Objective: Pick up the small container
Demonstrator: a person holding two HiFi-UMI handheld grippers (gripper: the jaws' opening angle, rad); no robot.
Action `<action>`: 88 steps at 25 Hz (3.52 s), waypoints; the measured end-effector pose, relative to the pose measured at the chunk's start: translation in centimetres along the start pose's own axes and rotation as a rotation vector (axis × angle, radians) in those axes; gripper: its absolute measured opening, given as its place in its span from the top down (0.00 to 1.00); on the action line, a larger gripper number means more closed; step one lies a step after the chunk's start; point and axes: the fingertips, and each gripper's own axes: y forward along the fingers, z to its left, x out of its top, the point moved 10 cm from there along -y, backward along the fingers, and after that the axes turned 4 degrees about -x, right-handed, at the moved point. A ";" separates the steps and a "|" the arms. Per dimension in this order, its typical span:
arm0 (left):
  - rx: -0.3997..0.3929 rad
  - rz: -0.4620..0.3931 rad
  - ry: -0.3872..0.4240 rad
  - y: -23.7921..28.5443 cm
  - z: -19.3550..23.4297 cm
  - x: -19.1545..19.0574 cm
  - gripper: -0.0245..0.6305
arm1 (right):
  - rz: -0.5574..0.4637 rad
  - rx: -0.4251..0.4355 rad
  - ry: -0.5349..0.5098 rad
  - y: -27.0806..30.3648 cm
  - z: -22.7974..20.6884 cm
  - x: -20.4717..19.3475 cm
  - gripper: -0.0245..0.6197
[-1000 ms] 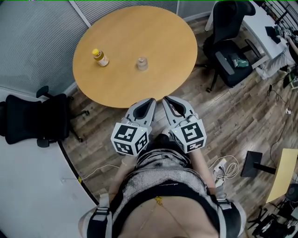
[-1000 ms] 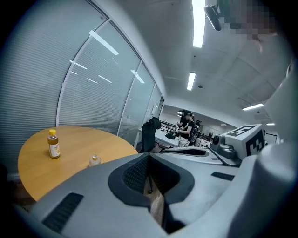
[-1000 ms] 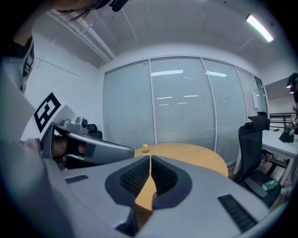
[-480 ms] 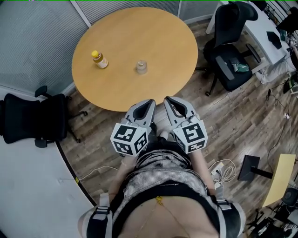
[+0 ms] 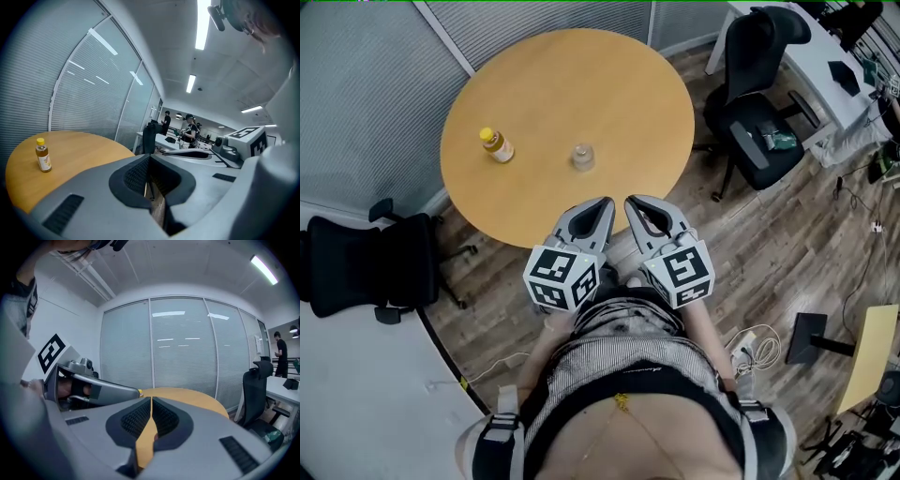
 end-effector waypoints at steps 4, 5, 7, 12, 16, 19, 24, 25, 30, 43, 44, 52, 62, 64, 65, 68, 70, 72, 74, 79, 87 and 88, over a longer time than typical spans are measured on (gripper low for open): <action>0.001 0.002 -0.003 0.7 1.4 0.5 0.93 | 0.011 0.002 0.001 1.5 -0.3 0.2 0.92; 0.003 0.004 -0.005 0.8 1.8 0.5 0.93 | 0.015 0.004 0.000 1.9 -0.5 0.2 0.92; 0.004 0.009 -0.010 1.1 2.5 0.6 0.93 | 0.023 0.007 -0.005 2.7 -0.7 0.2 0.92; 0.007 0.006 -0.022 1.8 4.4 0.9 0.93 | 0.030 0.014 -0.010 4.8 -1.1 0.4 0.92; 0.002 0.002 -0.031 2.5 5.9 1.3 0.93 | 0.036 0.010 -0.007 6.3 -1.5 0.7 0.92; -0.007 0.009 -0.033 3.0 7.0 1.8 0.93 | 0.038 0.003 -0.002 7.5 -1.6 1.1 0.92; -0.026 0.019 -0.031 3.7 8.8 2.5 0.93 | 0.044 -0.013 0.000 9.3 -1.9 1.3 0.92; -0.029 0.022 -0.032 3.9 9.1 2.5 0.93 | 0.045 -0.015 0.004 9.7 -2.0 1.3 0.92; -0.046 0.032 -0.032 4.7 10.6 2.8 0.93 | 0.050 -0.024 0.016 11.1 -2.2 1.4 0.92; -0.055 0.023 -0.038 3.5 14.2 2.7 0.93 | 0.065 -0.010 0.001 14.6 -0.4 1.5 0.92; -0.055 0.025 -0.042 3.4 14.4 2.5 0.93 | 0.066 -0.008 0.006 14.8 -0.1 1.5 0.92; -0.042 0.044 -0.048 3.5 14.6 2.1 0.93 | 0.100 0.025 0.026 15.5 -0.5 0.6 0.92; 0.110 -0.009 -0.104 5.8 13.9 2.4 0.93 | 0.096 0.186 -0.019 17.9 -4.2 1.5 0.92; 0.142 -0.018 -0.108 6.5 13.8 2.9 0.93 | 0.096 0.221 -0.027 18.5 -5.1 2.0 0.92; 0.157 -0.023 -0.110 6.8 13.7 3.1 0.93 | 0.094 0.240 -0.033 18.8 -5.6 2.3 0.92; 0.199 -0.038 -0.120 8.1 13.7 3.7 0.93 | 0.084 0.288 -0.045 19.7 -7.0 3.2 0.92; 0.221 -0.047 -0.125 8.9 13.4 4.0 0.93 | 0.082 0.312 -0.052 20.0 -8.0 3.5 0.92; 0.243 -0.049 -0.122 9.4 13.0 4.1 0.93 | 0.084 0.337 -0.058 20.3 -8.7 3.6 0.92; 0.266 -0.050 -0.120 9.9 12.6 4.1 0.93 | 0.087 0.365 -0.066 20.5 -9.3 3.5 0.92; 0.339 -0.081 -0.132 10.6 11.9 4.3 0.93 | 0.090 0.453 -0.085 20.9 -10.4 3.3 0.92; 0.460 -0.119 -0.167 11.6 10.2 3.9 0.93 | 0.101 0.587 -0.120 21.1 -11.6 3.3 0.92; 0.474 -0.125 -0.171 11.7 9.9 3.8 0.93 | 0.101 0.601 -0.122 21.1 -11.8 3.2 0.92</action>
